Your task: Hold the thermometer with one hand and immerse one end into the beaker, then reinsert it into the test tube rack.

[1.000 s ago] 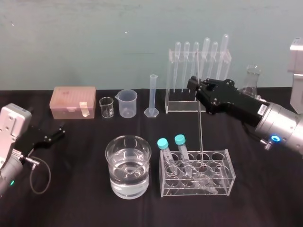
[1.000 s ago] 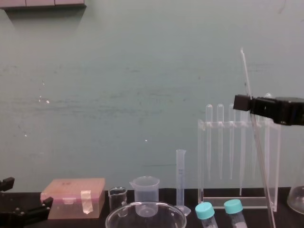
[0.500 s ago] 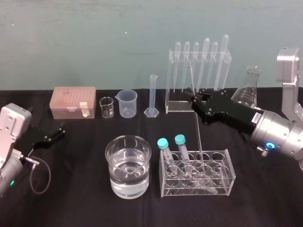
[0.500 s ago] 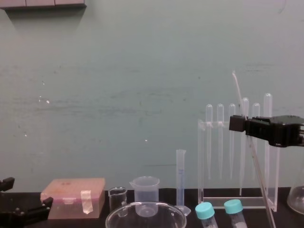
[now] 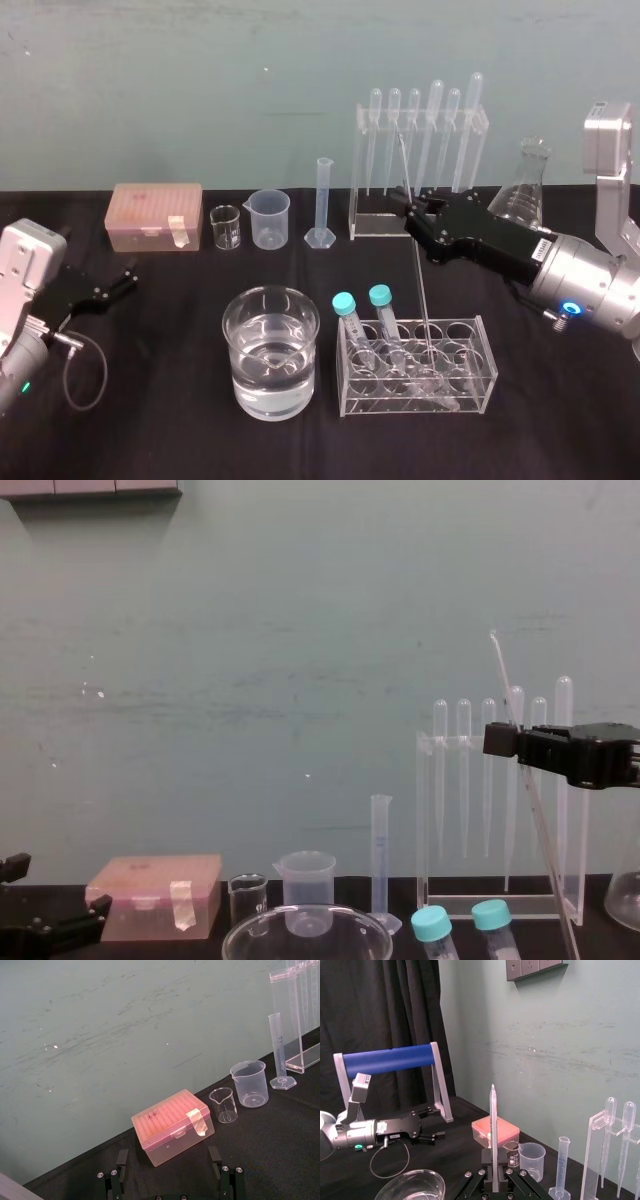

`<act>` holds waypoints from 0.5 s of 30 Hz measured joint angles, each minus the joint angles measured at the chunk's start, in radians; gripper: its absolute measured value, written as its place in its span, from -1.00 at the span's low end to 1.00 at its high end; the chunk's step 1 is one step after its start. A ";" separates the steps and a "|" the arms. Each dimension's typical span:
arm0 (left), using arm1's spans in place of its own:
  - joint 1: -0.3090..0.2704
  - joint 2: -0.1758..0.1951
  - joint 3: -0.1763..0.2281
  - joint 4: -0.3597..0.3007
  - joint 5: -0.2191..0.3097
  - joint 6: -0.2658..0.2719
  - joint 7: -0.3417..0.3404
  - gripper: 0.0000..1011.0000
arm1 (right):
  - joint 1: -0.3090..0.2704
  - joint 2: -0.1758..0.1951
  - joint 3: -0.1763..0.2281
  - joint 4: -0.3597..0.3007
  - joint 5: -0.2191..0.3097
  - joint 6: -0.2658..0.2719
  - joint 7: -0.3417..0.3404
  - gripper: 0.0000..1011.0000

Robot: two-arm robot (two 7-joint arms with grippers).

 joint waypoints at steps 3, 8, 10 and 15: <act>0.000 0.000 0.000 0.000 0.000 0.000 0.000 0.99 | 0.000 0.000 0.000 0.000 0.001 0.000 0.000 -0.73; 0.000 0.000 0.000 0.000 0.000 0.000 0.000 0.99 | 0.000 0.000 0.001 0.000 0.001 0.000 0.000 -0.43; 0.000 0.000 0.000 0.000 0.000 0.000 0.000 0.99 | 0.000 0.000 0.001 -0.001 0.002 0.000 0.000 -0.28; 0.000 0.000 0.000 0.000 0.000 0.000 0.000 0.99 | 0.000 0.000 0.001 -0.001 0.002 -0.001 0.000 0.00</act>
